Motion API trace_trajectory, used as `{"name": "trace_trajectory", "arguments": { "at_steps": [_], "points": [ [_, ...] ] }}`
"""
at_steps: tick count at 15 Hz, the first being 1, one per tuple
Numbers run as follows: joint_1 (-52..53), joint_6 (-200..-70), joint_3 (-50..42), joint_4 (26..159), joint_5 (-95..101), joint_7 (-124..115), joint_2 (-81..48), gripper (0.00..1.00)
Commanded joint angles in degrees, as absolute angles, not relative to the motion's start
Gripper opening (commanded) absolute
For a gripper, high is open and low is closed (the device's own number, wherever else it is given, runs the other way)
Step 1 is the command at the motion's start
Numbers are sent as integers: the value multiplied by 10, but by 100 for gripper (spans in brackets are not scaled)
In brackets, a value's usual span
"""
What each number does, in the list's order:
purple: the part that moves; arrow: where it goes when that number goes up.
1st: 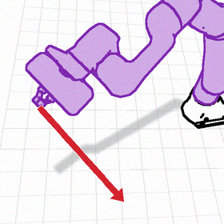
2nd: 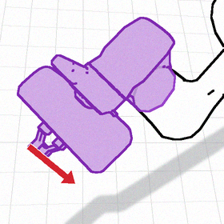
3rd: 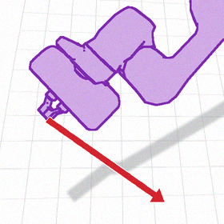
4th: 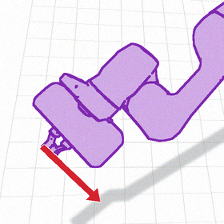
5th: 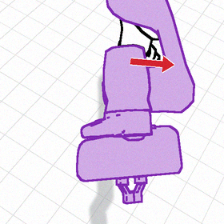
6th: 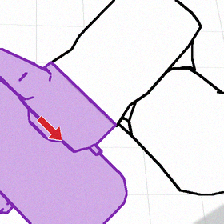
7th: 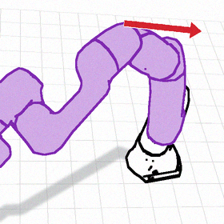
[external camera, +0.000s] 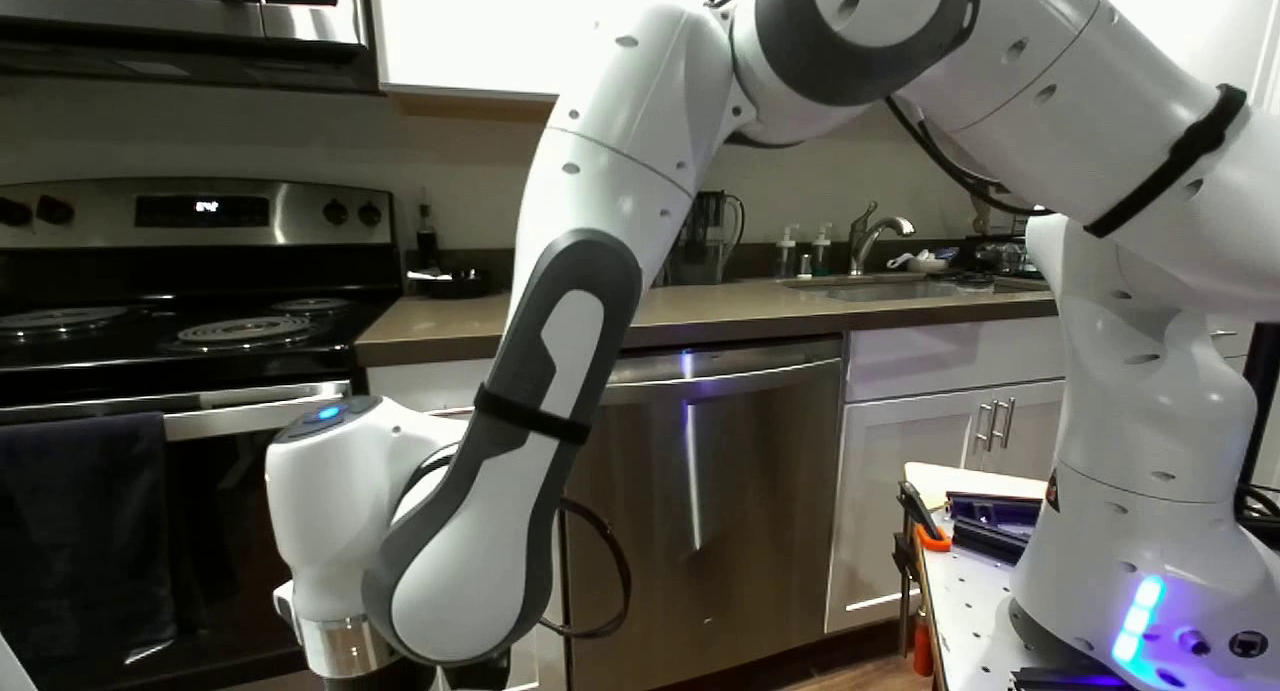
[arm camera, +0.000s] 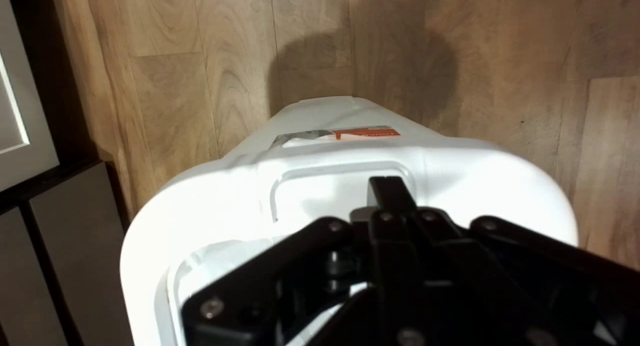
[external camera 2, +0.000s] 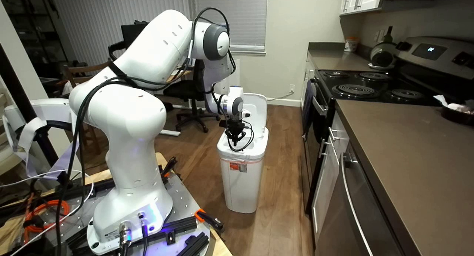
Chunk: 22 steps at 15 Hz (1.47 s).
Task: Open the trash bin
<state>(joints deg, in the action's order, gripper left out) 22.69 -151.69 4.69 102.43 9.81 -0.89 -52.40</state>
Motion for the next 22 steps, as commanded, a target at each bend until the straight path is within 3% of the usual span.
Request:
{"name": "trace_trajectory", "arguments": {
  "at_steps": [1, 4, 6, 17, 22],
  "points": [
    [217, -1482, 67, 1116, 94, -17, -423, 0],
    [230, -1473, 62, 1165, 103, -39, -361, 0],
    [234, -1471, 60, 1193, 107, -52, -323, 27],
    [230, -1462, 76, 1292, 109, -88, -200, 96],
    [221, -1475, 83, 1284, 105, -78, -213, 100]
  ]
}}
